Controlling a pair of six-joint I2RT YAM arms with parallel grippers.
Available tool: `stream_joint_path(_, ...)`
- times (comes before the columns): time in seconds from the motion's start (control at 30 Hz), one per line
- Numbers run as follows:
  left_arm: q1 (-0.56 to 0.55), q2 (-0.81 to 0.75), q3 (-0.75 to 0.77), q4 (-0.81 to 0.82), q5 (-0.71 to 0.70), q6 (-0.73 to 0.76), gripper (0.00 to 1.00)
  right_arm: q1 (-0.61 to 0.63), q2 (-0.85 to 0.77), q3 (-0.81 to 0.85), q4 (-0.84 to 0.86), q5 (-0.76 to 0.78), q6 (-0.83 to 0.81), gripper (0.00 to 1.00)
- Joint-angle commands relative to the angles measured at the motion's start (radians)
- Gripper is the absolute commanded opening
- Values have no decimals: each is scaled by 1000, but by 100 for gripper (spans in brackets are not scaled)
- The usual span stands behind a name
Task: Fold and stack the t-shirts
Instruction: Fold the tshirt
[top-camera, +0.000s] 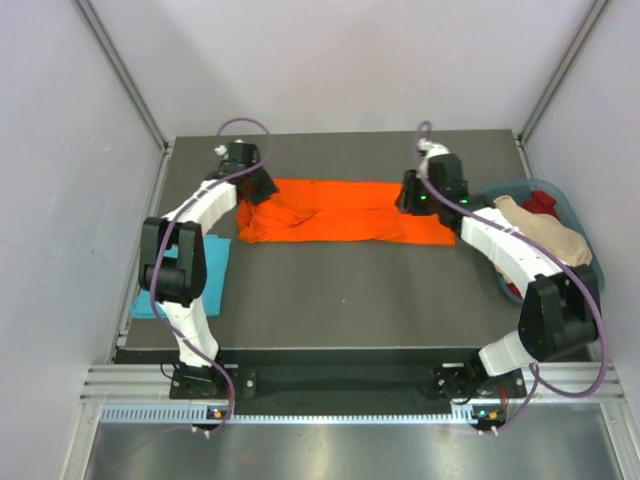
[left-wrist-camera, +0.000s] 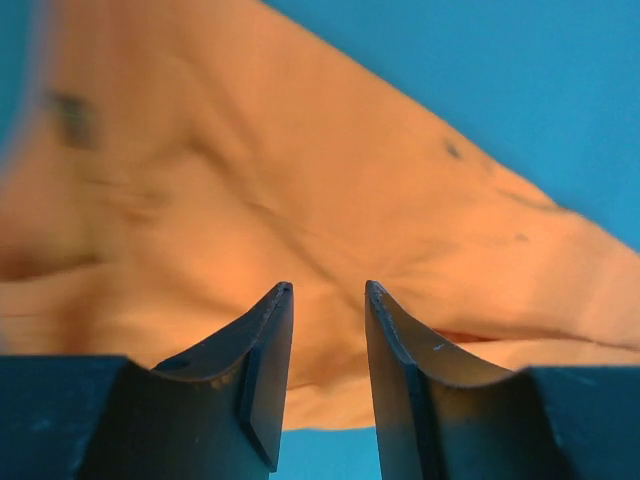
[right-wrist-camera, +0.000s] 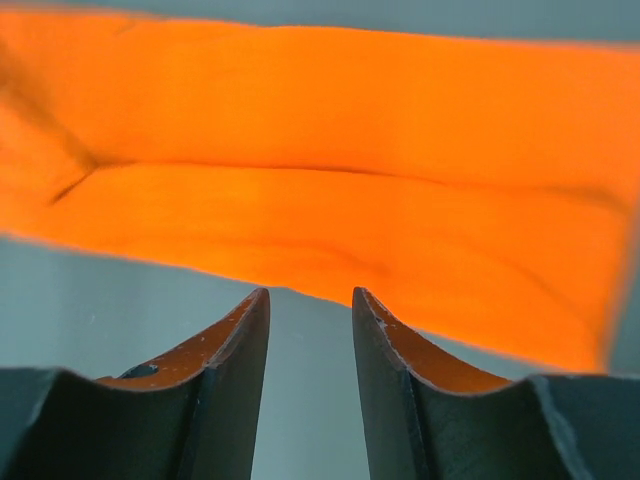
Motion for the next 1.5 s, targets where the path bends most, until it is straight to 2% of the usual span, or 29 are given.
stream_joint_path(0.0, 165, -72, -45, -5, 98, 35, 40, 153, 67, 64, 228, -62, -214, 39)
stream_joint_path(0.03, 183, -67, -44, -25, 141, 47, 40, 234, 87, 76, 256, -39, -260, 39)
stream_joint_path(0.13, 255, -30, -37, -56, 236, 52, 38, 360, 191, 156, 352, 50, -441, 38)
stream_joint_path(0.23, 299, -10, -51, -64, 299, 53, 38, 413, 320, 255, 385, 12, -553, 36)
stream_joint_path(0.37, 335, -18, -74, -84, 344, 67, 37, 439, 482, 389, 391, -150, -659, 36)
stream_joint_path(0.43, 340, -45, -111, -80, 342, 78, 37, 460, 510, 383, 446, -220, -778, 38)
stream_joint_path(0.57, 352, -79, -163, -73, 332, 81, 38, 508, 549, 363, 508, -211, -943, 40)
stream_joint_path(0.83, 372, -64, -154, -77, 381, 55, 40, 551, 667, 458, 383, -229, -1072, 40)
stream_joint_path(1.47, 388, -98, -146, -97, 362, 73, 40, 563, 737, 483, 379, -134, -1172, 39)
